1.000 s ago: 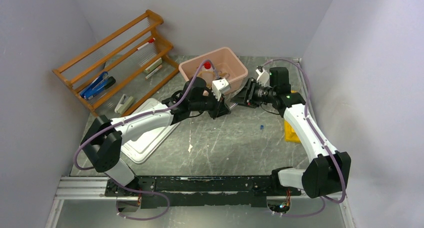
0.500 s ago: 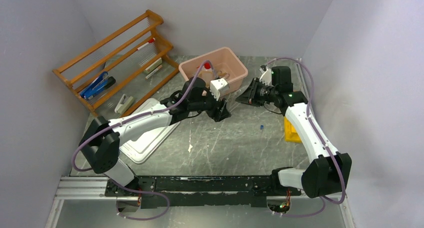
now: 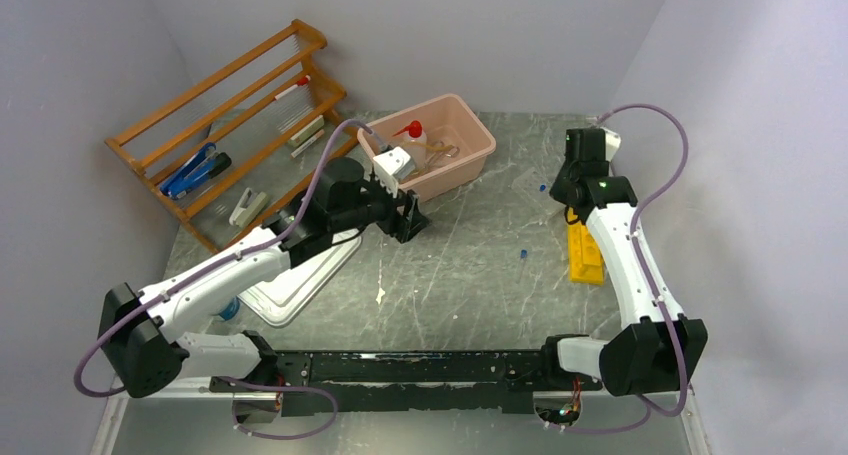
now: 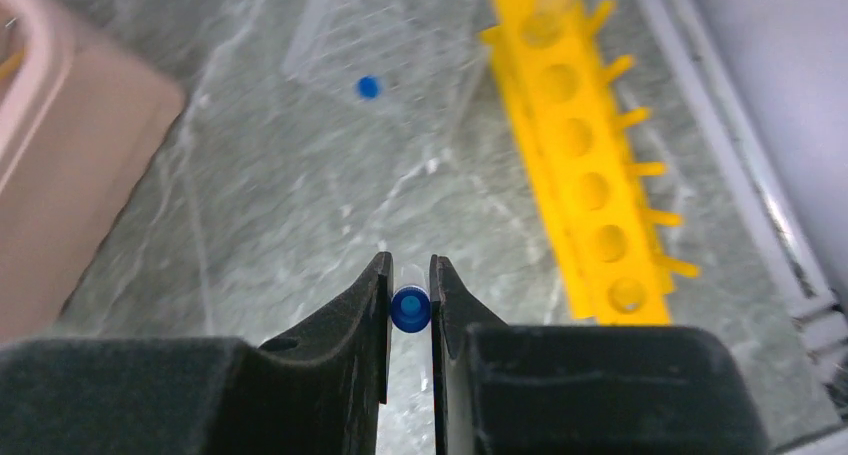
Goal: Organize the chemistry lab equipment
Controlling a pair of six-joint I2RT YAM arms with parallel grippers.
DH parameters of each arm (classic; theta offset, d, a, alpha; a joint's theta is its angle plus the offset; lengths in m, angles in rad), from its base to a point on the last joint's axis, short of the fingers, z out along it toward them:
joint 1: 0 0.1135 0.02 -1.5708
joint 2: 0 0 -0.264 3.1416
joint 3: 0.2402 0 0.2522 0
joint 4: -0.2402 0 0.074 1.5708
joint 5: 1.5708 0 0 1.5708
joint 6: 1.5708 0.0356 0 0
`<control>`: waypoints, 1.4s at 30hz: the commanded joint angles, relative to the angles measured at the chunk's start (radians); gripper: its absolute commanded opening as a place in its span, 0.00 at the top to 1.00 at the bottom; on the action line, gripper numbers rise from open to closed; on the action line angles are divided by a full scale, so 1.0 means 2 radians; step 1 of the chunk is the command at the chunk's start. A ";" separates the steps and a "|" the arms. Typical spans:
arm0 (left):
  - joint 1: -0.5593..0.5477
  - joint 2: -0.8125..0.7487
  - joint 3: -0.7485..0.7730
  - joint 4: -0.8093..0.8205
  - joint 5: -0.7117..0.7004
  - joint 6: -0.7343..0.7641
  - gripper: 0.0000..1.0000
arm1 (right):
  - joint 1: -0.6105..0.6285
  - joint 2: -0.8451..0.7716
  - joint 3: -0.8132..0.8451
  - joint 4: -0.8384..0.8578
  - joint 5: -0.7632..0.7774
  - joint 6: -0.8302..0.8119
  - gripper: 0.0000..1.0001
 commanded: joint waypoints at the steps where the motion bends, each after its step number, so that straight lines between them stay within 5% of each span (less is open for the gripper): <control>1: 0.001 -0.030 -0.022 -0.040 -0.027 0.009 0.26 | -0.026 0.003 0.007 -0.001 0.093 -0.005 0.91; 26: 0.001 -0.008 -0.015 -0.042 -0.029 0.014 0.28 | -0.039 0.097 -0.116 0.317 0.024 -0.067 0.91; 42: 0.001 -0.011 -0.011 -0.033 -0.038 0.007 0.31 | -0.038 0.109 -0.170 0.397 -0.002 -0.076 0.88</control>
